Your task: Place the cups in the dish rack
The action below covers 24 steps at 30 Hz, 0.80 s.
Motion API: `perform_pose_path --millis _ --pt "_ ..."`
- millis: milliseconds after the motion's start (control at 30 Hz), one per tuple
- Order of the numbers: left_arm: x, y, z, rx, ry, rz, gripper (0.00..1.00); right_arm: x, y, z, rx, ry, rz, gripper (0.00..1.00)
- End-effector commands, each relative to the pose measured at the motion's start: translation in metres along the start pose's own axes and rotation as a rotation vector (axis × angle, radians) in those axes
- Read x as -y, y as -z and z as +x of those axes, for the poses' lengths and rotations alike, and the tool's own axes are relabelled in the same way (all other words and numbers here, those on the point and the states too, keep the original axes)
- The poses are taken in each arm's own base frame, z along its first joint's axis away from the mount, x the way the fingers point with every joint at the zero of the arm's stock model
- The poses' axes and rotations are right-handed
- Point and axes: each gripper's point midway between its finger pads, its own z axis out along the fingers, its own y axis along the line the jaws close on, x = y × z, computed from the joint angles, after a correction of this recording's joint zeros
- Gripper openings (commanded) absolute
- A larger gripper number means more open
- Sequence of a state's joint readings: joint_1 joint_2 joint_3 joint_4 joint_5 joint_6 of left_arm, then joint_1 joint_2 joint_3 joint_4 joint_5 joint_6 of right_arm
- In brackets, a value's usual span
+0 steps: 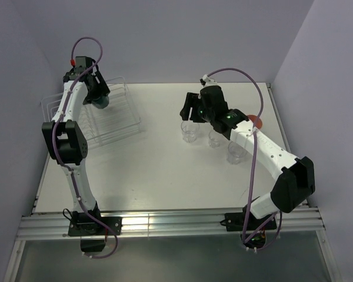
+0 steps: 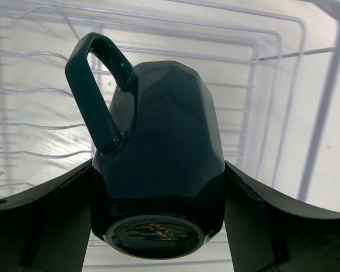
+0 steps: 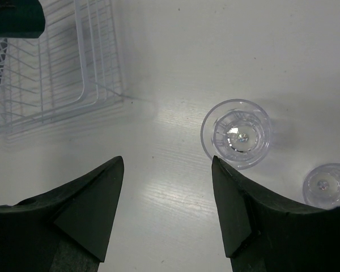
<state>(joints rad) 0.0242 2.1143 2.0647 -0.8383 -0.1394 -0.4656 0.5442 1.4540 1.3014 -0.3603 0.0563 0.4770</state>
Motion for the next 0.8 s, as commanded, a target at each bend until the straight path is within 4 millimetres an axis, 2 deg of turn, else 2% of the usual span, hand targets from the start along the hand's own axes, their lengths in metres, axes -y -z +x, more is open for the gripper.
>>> perform_pose_path --millis 0,567,767 --pt "-0.005 0.008 -0.034 0.103 0.007 -0.022 0.0 -0.006 -0.002 -0.013 0.029 0.01 -0.027 0.71" --pt "-0.024 -0.03 -0.017 0.016 0.015 -0.067 0.0 -0.006 -0.017 0.002 -0.023 0.013 -0.039 0.71" --pt "-0.023 -0.038 -0.012 -0.007 0.011 -0.053 0.05 -0.005 -0.023 0.006 -0.034 0.01 -0.033 0.71"
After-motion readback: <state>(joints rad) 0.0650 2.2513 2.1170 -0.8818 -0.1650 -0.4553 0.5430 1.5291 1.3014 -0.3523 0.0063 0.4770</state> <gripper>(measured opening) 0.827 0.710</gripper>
